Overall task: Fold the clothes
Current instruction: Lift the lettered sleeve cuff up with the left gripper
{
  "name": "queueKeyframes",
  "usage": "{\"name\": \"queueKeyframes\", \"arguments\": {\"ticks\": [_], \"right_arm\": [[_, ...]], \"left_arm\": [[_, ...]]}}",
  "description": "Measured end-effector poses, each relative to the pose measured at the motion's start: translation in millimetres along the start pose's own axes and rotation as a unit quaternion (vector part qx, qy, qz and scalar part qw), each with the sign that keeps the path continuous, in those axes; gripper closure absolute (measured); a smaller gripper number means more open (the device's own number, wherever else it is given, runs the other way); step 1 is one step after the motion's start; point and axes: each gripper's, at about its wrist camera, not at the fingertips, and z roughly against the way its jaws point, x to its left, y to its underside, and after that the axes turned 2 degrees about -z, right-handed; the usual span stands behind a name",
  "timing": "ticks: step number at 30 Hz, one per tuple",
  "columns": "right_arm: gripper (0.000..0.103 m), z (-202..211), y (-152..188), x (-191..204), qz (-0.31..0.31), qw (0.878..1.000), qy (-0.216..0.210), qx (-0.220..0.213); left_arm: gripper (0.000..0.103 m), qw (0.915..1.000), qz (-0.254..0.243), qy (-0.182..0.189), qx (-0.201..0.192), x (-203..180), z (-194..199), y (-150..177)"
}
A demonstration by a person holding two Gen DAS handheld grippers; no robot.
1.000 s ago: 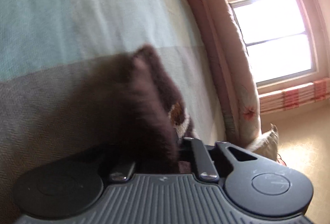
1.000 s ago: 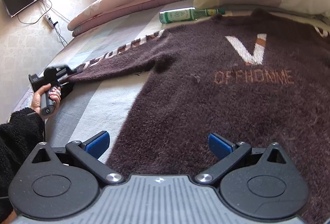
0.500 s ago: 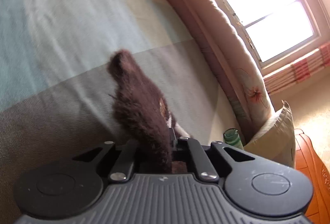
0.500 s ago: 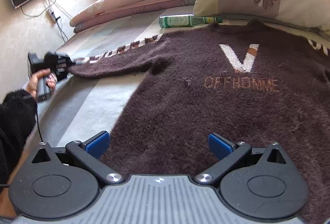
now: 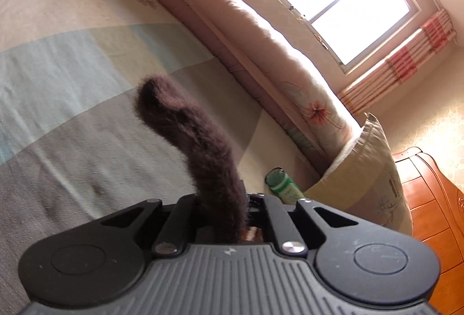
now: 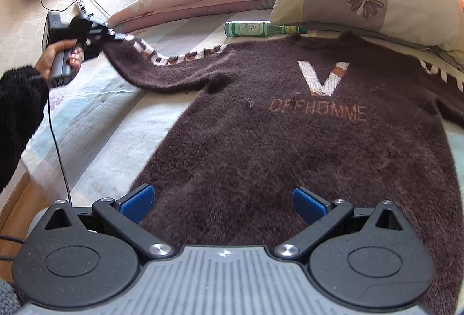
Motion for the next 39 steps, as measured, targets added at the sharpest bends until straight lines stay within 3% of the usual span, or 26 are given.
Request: {"name": "queueKeyframes", "arguments": {"ticks": [21, 39], "right_arm": [[0.0, 55.1, 39.7, -68.8, -0.034, 0.999, -0.007, -0.027], [0.0, 76.4, 52.0, -122.0, -0.078, 0.996, -0.009, -0.045]], "left_arm": [[0.097, 0.9936, -0.112, 0.017, -0.006, -178.9, 5.0, 34.0], [0.097, 0.986, -0.161, 0.033, 0.028, -261.3, -33.3, 86.2]]}}
